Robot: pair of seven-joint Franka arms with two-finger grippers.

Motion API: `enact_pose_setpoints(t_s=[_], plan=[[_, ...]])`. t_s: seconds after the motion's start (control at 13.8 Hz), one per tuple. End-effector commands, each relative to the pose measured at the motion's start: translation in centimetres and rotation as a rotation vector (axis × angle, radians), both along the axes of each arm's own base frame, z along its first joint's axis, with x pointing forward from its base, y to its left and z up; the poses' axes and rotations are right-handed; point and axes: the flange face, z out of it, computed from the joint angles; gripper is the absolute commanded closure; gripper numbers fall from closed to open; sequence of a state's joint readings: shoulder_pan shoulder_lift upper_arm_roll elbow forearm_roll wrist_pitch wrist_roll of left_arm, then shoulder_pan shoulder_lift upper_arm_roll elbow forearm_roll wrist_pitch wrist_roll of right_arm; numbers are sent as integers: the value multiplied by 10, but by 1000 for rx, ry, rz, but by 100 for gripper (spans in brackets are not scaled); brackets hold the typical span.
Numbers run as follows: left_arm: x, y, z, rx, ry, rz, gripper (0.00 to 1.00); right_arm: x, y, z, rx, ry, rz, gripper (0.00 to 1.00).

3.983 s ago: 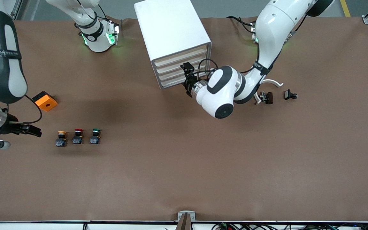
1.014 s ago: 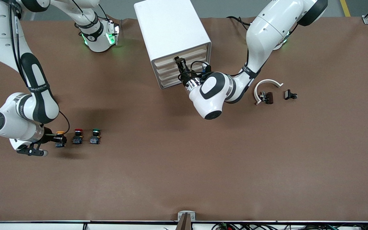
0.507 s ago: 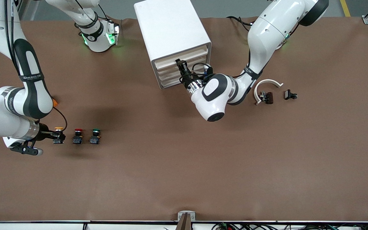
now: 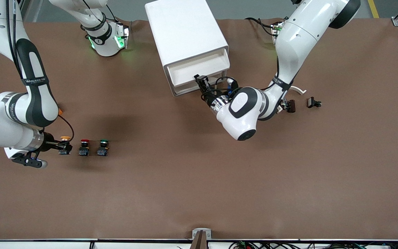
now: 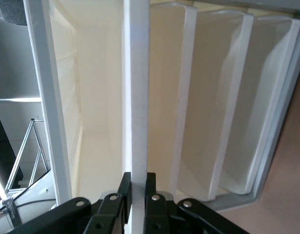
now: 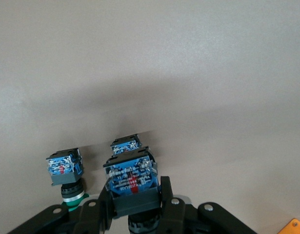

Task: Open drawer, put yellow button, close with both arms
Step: 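Pull the drawer open with the left gripper while the right gripper lifts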

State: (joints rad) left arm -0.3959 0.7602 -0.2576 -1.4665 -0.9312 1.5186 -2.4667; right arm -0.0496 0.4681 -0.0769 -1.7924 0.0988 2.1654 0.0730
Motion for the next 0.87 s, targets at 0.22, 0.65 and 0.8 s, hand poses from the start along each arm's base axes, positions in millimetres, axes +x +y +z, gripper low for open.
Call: enact_pose_setpoints(t_s=[0.22, 0.65, 0.8], plan=[[36, 18, -3, 8, -42, 99, 100, -6, 31, 22, 7, 41, -125, 100], [53, 23, 1, -7, -89, 141, 100, -30, 166, 89, -30, 82, -325, 100], [57, 23, 5, -14, -100, 145, 87, -46, 223, 114, -44, 79, -384, 100]])
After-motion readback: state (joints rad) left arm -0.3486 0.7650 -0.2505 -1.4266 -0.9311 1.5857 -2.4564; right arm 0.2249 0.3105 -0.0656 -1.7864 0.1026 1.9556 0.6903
